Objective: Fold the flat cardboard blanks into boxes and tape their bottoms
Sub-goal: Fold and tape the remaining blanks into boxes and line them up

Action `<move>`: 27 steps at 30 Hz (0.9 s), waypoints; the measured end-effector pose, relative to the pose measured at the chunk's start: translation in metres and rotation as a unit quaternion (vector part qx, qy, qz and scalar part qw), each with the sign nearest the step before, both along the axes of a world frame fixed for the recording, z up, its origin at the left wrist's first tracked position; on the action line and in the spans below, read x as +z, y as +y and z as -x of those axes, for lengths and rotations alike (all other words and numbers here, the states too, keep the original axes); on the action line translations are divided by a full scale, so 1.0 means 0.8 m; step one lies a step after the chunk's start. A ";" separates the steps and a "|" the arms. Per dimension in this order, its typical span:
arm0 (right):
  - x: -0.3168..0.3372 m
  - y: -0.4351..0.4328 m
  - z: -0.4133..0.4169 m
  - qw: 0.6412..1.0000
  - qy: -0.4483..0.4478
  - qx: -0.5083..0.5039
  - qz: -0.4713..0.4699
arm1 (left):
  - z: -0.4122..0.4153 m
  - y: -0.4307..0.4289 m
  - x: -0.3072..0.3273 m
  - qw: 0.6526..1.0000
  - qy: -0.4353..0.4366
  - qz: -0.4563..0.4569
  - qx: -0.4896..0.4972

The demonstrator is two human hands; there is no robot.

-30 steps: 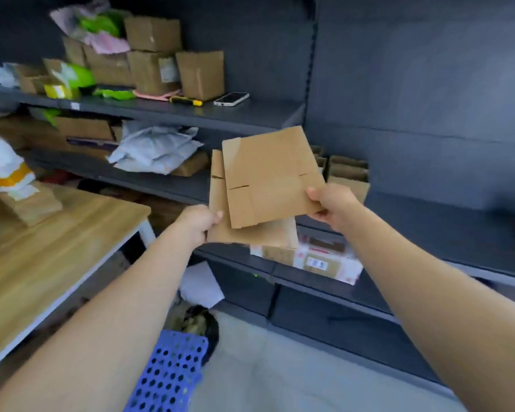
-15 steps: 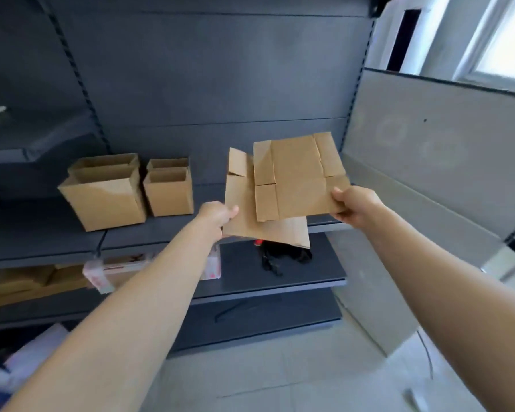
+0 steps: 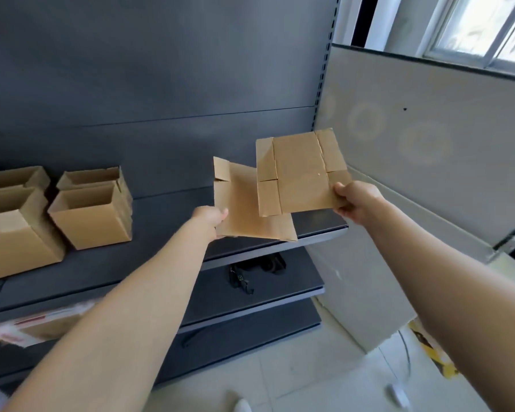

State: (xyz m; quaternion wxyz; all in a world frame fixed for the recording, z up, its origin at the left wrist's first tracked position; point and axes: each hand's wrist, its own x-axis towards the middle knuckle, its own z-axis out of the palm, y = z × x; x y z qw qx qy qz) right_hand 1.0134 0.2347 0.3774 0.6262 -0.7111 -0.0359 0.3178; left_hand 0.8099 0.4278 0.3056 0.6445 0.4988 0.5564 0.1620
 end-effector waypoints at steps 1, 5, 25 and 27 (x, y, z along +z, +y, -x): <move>-0.003 0.012 -0.010 1.000 -0.001 0.000 0.003 | -0.009 0.014 -0.008 1.000 0.009 0.005 -0.002; -0.016 0.051 -0.046 1.000 -0.001 -0.003 0.016 | -0.044 0.054 -0.029 0.999 0.024 0.034 0.005; -0.081 0.153 -0.159 0.985 0.067 0.140 0.080 | -0.075 0.093 -0.096 0.976 0.129 0.029 0.172; -0.085 0.160 -0.166 0.981 0.073 0.158 0.084 | -0.078 0.090 -0.100 0.970 0.135 0.007 0.203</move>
